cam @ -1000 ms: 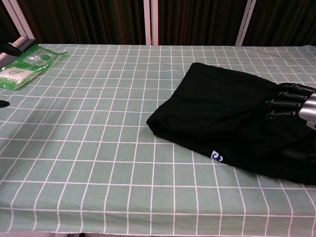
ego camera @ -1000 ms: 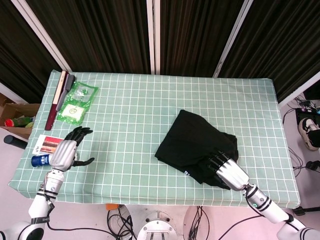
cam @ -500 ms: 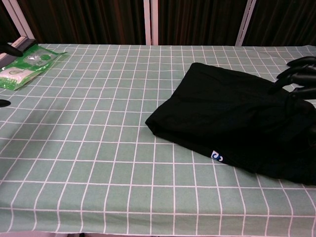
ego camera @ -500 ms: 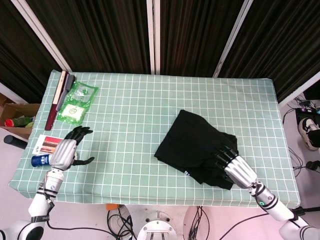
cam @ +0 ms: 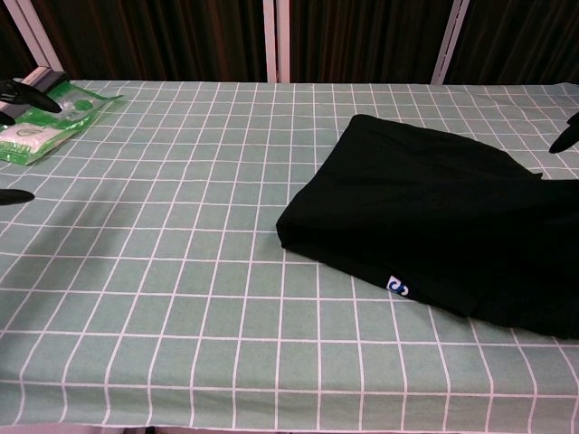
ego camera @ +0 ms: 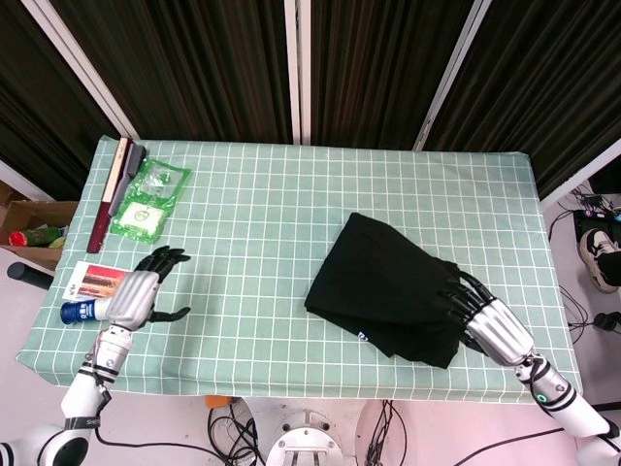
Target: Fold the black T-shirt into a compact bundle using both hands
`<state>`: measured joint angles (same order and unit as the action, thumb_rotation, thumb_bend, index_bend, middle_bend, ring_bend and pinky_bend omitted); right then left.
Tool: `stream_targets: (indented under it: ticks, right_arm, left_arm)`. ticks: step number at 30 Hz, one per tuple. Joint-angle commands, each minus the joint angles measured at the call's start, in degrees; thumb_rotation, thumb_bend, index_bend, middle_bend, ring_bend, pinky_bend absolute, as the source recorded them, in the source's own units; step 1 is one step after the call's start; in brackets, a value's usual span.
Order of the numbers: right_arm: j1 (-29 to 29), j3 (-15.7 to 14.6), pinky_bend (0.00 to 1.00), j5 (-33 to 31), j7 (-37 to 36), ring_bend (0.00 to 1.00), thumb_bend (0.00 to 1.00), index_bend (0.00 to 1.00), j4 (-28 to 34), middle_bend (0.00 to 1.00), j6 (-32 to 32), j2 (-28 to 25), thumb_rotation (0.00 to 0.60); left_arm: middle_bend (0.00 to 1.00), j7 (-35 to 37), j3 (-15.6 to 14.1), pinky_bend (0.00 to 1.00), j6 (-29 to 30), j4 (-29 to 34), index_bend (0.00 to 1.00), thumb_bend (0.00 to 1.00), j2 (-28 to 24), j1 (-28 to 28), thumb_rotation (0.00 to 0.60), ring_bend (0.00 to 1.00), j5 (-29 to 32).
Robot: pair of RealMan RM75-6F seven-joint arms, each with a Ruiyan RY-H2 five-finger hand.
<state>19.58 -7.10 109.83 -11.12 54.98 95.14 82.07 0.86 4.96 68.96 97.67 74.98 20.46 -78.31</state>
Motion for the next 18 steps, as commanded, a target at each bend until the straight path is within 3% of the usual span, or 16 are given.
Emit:
stream_targets:
  ticks: [1, 4, 7, 10, 18]
  right_arm:
    - [0.3, -2.6, 0.07, -0.5, 4.0, 0.06, 0.14, 0.26, 3.8, 0.16, -7.0, -1.6, 0.6]
    - [-1.7, -1.1, 0.06, -2.7, 1.6, 0.05, 0.08, 0.08, 5.9, 0.12, -3.3, -2.2, 0.6]
    - [-4.1, 0.6, 0.06, -5.9, -1.7, 0.04, 0.07, 0.03, 7.1, 0.11, -0.1, -3.6, 0.6]
    - [-5.5, 2.0, 0.06, -10.4, -3.3, 0.04, 0.1, 0.07, 7.9, 0.13, -1.4, -5.1, 0.6]
    - [-1.4, 5.5, 0.06, -20.7, -3.3, 0.04, 0.24, 0.24, 10.2, 0.18, -19.2, -5.4, 0.6]
  left_arm:
    - [0.12, -0.2, 0.1, 0.15, -0.3, 0.2, 0.2, 0.14, -0.1, 0.2, 0.6, 0.06, 0.4]
    - [0.12, -0.5, 0.2, 0.15, -0.3, 0.2, 0.2, 0.14, -0.1, 0.3, 0.6, 0.06, 0.5]
    - [0.12, -0.4, 0.4, 0.15, 0.2, 0.2, 0.2, 0.14, -0.1, 0.2, 0.6, 0.06, 0.5]
    - [0.12, -0.1, 0.7, 0.15, 0.8, 0.0, 0.2, 0.14, 0.0, 0.1, 0.6, 0.06, 0.4]
    - [0.12, 0.6, 0.5, 0.15, 2.0, -0.6, 0.2, 0.14, 0.5, -0.4, 0.6, 0.06, -0.5]
